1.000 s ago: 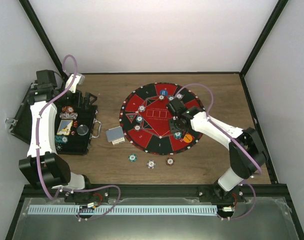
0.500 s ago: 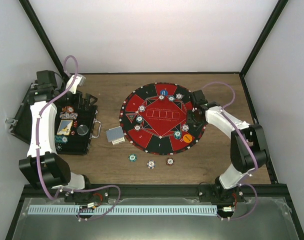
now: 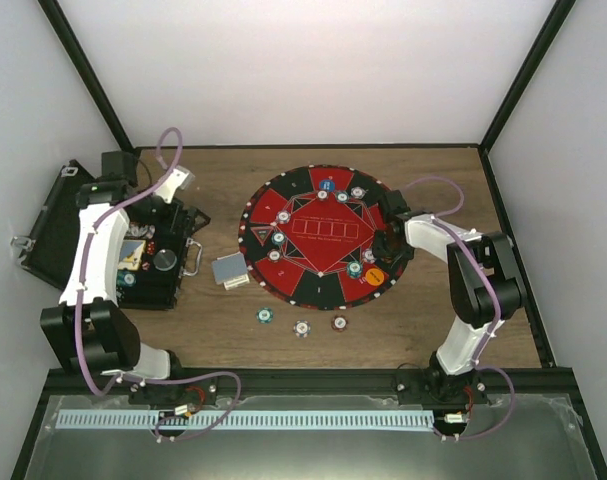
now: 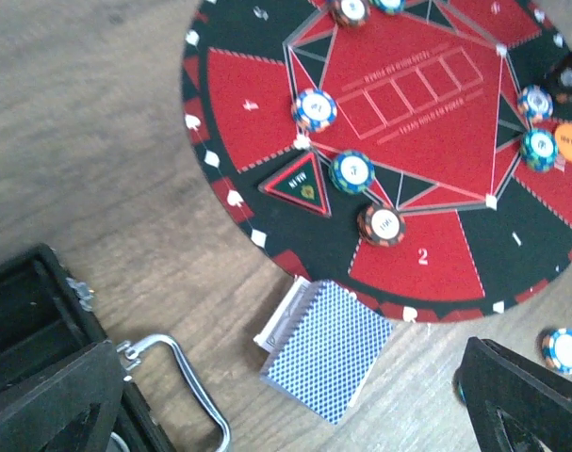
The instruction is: Distribute texas hold em gaming equipment
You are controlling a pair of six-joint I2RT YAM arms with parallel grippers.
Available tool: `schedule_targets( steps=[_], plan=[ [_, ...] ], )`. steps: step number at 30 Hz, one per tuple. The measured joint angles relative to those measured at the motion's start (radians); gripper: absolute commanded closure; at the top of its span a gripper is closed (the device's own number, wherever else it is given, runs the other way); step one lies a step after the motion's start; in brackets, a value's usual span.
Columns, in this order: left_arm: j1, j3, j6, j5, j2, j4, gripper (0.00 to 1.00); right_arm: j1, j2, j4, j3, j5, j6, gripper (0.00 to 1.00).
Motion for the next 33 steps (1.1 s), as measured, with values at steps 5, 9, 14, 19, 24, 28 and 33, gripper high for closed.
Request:
schedule_targets(
  steps=[5, 9, 14, 19, 24, 28, 33],
  plan=[
    [-0.062, -0.071, 0.032, -0.062, 0.002, 0.008, 0.00, 0.000, 0.005, 0.009, 0.000, 0.006, 0.001, 0.66],
    [-0.090, -0.138, 0.067, -0.113, -0.005, 0.034, 0.00, 0.000, 0.006, 0.011, 0.000, 0.016, 0.008, 0.38],
    [-0.097, -0.203, 0.132, -0.148, -0.044, 0.053, 0.00, 0.000, 0.003, 0.007, 0.000, 0.036, 0.018, 0.21],
    [-0.118, -0.249, 0.208, -0.174, -0.067, 0.069, 0.00, 0.000, -0.034, -0.026, 0.017, 0.050, 0.022, 0.14],
    [-0.160, -0.330, 0.285, -0.230, -0.067, 0.105, 0.00, 0.031, -0.089, -0.069, 0.095, 0.100, 0.014, 0.07],
    [-0.200, -0.399, 0.346, -0.290, -0.067, 0.148, 0.00, 0.090, -0.124, -0.097, 0.174, 0.135, 0.010, 0.03],
    [-0.245, -0.461, 0.397, -0.354, -0.066, 0.200, 0.00, 0.175, -0.178, -0.104, 0.215, 0.156, 0.013, 0.02]
  ],
)
